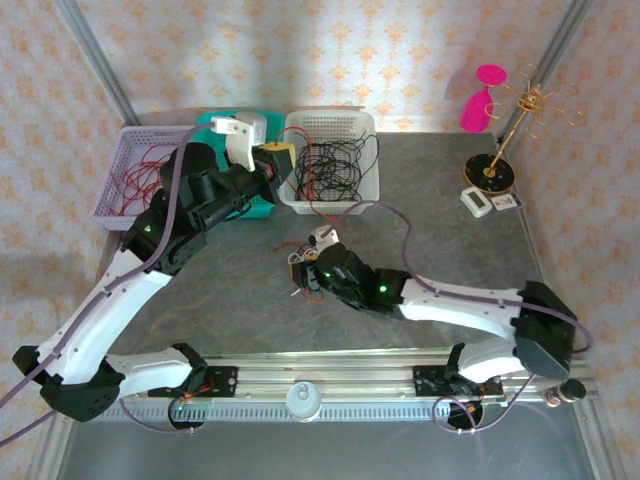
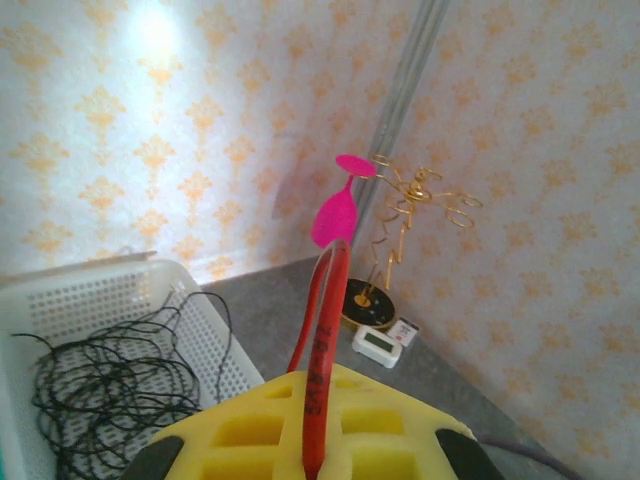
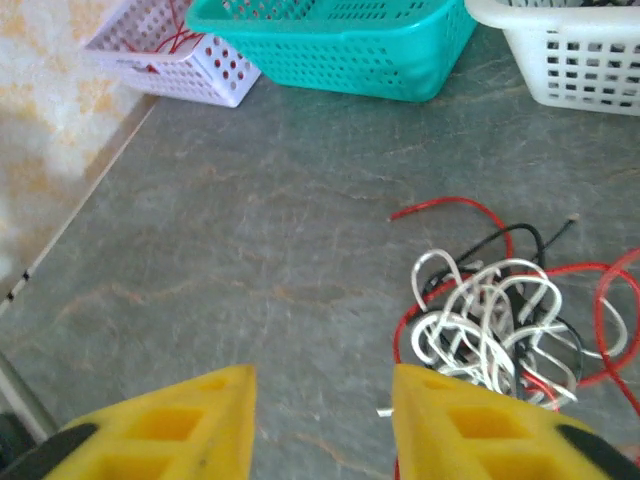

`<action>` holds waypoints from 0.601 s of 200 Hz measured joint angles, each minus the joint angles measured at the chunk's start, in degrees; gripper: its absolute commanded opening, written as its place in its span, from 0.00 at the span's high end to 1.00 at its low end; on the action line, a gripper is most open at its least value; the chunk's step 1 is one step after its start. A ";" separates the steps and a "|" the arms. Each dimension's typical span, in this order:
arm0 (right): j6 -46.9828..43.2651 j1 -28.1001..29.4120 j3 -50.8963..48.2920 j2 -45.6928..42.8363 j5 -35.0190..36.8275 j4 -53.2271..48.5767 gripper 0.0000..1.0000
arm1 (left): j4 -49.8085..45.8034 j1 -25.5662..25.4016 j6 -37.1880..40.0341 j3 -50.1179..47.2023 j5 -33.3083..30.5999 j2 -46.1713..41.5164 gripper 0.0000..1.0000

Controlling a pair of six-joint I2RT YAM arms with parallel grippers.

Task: Untangle the cables

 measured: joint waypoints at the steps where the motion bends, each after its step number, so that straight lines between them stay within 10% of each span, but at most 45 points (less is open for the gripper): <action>1: -0.24 0.00 -0.02 -0.22 0.02 -0.13 0.45 | -0.07 0.00 0.02 0.11 -0.02 0.00 1.00; 32: -5.05 -0.42 -1.88 -14.40 0.61 -2.38 0.20 | -3.93 0.00 1.31 4.68 0.61 0.46 1.00; 64: -9.01 -5.55 -8.37 -25.88 -0.22 2.05 0.15 | -7.32 0.00 1.86 10.93 6.03 2.23 1.00; 120: -16.15 -9.90 -10.69 -15.63 -4.55 11.06 0.14 | -9.64 0.00 1.84 18.86 10.25 2.89 1.00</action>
